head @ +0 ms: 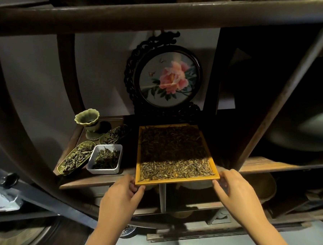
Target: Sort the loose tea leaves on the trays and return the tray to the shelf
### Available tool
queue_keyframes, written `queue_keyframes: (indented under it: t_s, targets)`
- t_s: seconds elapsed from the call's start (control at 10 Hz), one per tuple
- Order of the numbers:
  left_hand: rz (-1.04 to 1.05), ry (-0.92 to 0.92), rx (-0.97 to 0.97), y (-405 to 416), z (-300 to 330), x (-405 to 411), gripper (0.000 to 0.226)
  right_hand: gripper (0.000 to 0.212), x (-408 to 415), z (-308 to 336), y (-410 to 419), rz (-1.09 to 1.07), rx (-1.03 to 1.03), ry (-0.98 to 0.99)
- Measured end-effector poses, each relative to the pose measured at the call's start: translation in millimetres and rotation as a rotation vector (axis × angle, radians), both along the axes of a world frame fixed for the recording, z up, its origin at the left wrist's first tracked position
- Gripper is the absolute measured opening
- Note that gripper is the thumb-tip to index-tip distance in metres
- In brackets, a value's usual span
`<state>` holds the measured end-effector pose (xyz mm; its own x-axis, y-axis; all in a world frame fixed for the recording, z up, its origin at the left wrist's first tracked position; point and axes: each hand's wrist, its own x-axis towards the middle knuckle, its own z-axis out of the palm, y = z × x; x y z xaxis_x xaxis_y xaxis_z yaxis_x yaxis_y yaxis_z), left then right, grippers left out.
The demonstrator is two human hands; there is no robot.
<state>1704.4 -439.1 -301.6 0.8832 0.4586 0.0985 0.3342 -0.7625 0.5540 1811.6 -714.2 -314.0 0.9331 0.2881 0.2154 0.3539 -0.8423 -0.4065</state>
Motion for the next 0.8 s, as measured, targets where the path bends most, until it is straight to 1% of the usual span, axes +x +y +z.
queue_keyframes:
  t_s: [0.2,0.5,0.6,0.7,0.8]
  targets:
    - [0.014,-0.003,-0.016,3.9,-2.6,11.8,0.017,0.016,7.7,-2.7,10.1,-0.051,-0.002,0.026]
    - [-0.008,0.009,0.019,7.9,-7.0,9.7,0.021,0.013,-5.0,-0.1,13.7,-0.099,-0.033,0.078]
    - [-0.052,0.026,0.042,11.0,-10.0,9.7,0.024,0.016,-14.9,1.8,14.3,-0.139,-0.099,0.058]
    - [-0.077,0.021,0.061,11.3,-9.8,7.3,0.027,0.019,-29.7,3.8,17.1,-0.142,-0.127,0.046]
    - [-0.081,0.034,0.082,7.4,-7.5,1.9,0.028,0.021,-42.0,5.7,22.4,-0.081,-0.117,0.014]
